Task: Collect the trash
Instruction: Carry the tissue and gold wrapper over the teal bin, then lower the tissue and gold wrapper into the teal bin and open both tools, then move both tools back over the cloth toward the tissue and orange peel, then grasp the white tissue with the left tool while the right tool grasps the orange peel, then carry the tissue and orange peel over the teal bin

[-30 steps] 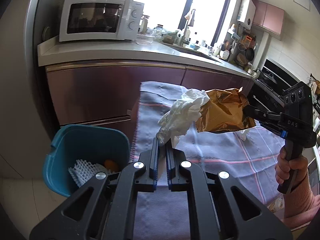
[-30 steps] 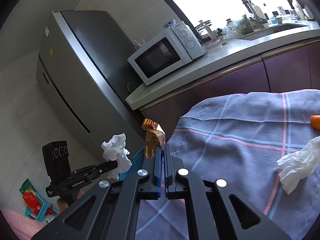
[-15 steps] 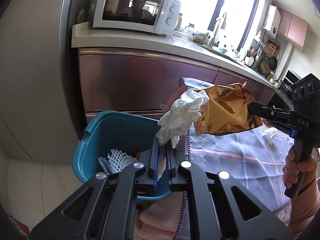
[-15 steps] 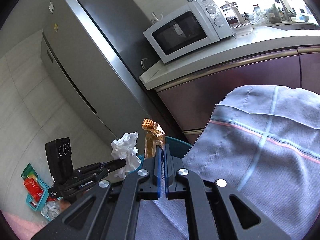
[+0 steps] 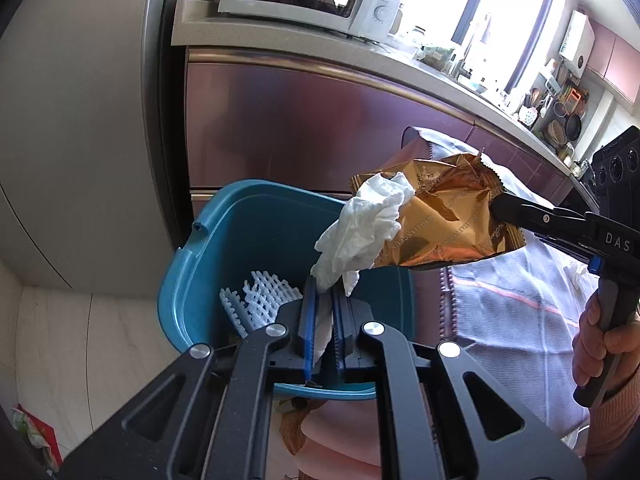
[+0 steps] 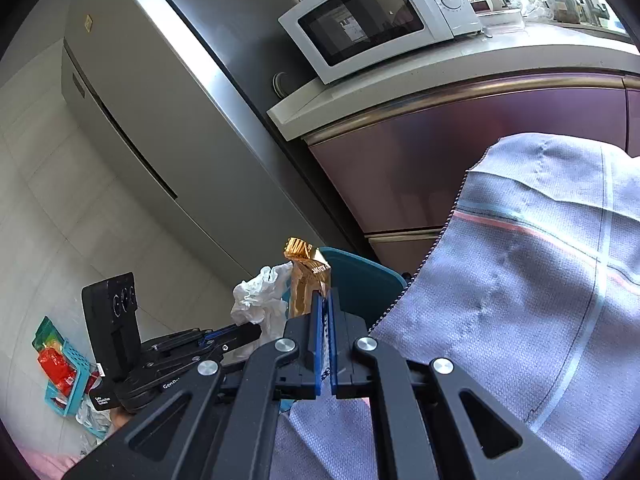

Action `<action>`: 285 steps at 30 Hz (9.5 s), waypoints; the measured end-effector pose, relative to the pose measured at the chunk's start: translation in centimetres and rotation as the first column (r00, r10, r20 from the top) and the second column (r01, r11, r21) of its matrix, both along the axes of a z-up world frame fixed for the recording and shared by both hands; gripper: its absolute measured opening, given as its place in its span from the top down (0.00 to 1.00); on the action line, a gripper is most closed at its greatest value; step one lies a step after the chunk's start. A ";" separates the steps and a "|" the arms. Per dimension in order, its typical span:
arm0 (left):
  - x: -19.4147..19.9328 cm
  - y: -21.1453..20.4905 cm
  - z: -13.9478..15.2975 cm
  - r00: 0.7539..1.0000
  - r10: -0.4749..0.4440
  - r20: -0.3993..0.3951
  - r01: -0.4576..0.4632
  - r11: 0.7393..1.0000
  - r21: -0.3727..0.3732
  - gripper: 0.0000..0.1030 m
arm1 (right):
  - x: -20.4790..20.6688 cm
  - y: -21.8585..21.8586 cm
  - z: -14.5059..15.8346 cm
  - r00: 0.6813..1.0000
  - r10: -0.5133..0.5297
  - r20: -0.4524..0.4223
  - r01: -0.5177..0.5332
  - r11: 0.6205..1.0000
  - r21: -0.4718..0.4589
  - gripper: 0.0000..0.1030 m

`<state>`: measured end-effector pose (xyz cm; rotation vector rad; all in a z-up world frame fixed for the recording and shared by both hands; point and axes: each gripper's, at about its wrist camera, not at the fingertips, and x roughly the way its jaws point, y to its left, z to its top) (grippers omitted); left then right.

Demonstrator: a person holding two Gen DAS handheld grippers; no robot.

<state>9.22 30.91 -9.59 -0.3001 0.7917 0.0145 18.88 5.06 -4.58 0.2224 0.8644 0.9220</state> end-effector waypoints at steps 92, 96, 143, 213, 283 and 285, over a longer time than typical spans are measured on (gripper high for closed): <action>8.2 -35.8 3.2 0.758 -0.650 0.052 0.642 0.759 0.110 0.49 | -1.9 -35.9 0.5 0.792 -0.601 0.101 0.606 0.795 -0.016 0.55; 9.6 -37.6 3.2 0.752 -0.658 0.037 0.649 0.750 0.130 0.47 | -0.4 -37.5 -0.3 0.778 -0.624 0.078 0.627 0.778 -0.026 0.55; 11.8 -39.6 1.7 0.741 -0.671 -0.001 0.669 0.738 0.087 0.93 | 5.1 -37.2 -1.6 0.791 -0.611 0.040 0.611 0.782 -0.121 0.81; -1.8 -20.6 5.5 0.879 -0.452 0.151 0.447 0.892 0.069 0.93 | -8.5 -26.6 0.5 0.905 -0.425 0.022 0.418 0.897 0.144 0.82; -4.1 -8.6 5.6 0.964 -0.199 0.178 0.193 0.980 0.050 0.93 | -5.4 -11.8 0.4 0.989 -0.144 -0.012 0.144 0.983 0.117 0.82; -4.1 -8.3 5.6 0.966 -0.190 0.178 0.184 0.982 0.051 0.93 | -5.2 -11.5 0.4 0.990 -0.141 -0.013 0.141 0.983 0.119 0.82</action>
